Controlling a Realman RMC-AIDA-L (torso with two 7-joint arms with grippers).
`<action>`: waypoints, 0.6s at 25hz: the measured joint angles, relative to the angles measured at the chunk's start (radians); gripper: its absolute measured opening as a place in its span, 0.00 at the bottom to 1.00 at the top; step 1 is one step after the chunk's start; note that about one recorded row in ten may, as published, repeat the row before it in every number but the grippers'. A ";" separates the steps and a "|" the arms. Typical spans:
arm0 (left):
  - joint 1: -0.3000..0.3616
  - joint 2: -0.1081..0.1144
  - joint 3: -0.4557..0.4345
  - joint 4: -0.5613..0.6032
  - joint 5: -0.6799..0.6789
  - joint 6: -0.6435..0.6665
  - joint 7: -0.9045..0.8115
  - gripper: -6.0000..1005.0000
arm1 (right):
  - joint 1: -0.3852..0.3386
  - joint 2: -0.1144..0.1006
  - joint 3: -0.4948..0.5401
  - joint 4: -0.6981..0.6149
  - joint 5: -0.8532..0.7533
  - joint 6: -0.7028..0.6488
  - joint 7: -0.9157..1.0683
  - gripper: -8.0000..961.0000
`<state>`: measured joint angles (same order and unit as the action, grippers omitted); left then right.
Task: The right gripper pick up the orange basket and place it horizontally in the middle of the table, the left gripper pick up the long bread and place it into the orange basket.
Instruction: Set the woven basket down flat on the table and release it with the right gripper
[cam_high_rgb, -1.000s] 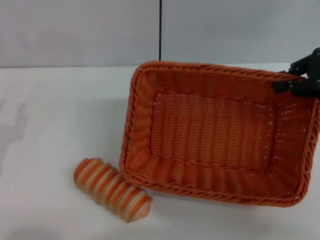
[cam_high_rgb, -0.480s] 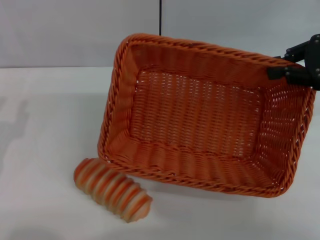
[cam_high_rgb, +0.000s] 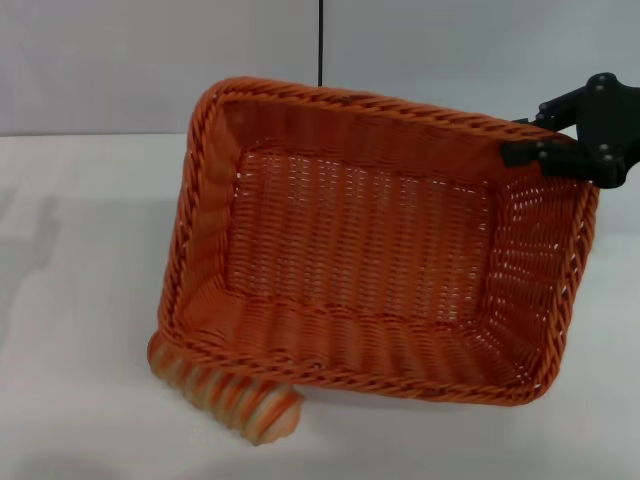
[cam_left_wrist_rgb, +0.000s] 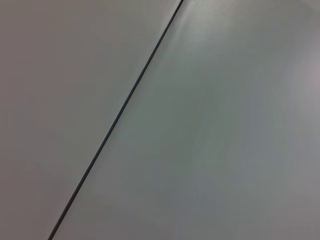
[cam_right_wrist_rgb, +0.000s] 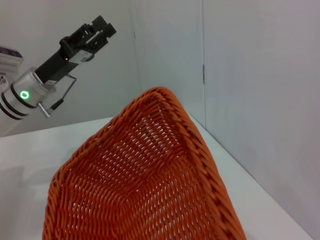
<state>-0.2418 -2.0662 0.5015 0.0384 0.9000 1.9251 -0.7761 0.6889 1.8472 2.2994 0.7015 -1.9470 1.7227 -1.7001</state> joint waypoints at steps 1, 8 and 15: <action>0.000 0.000 0.000 0.000 0.000 0.000 0.000 0.59 | 0.004 0.001 0.002 -0.003 0.000 0.000 0.000 0.18; -0.007 0.000 0.000 0.000 -0.003 -0.010 0.000 0.59 | 0.011 0.015 -0.004 -0.025 0.000 -0.013 -0.016 0.18; -0.012 0.000 0.000 0.000 0.000 -0.014 0.000 0.59 | 0.010 0.023 -0.004 -0.048 -0.017 -0.059 -0.034 0.18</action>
<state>-0.2533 -2.0663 0.5017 0.0384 0.9002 1.9116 -0.7761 0.6986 1.8700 2.2959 0.6536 -1.9644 1.6639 -1.7345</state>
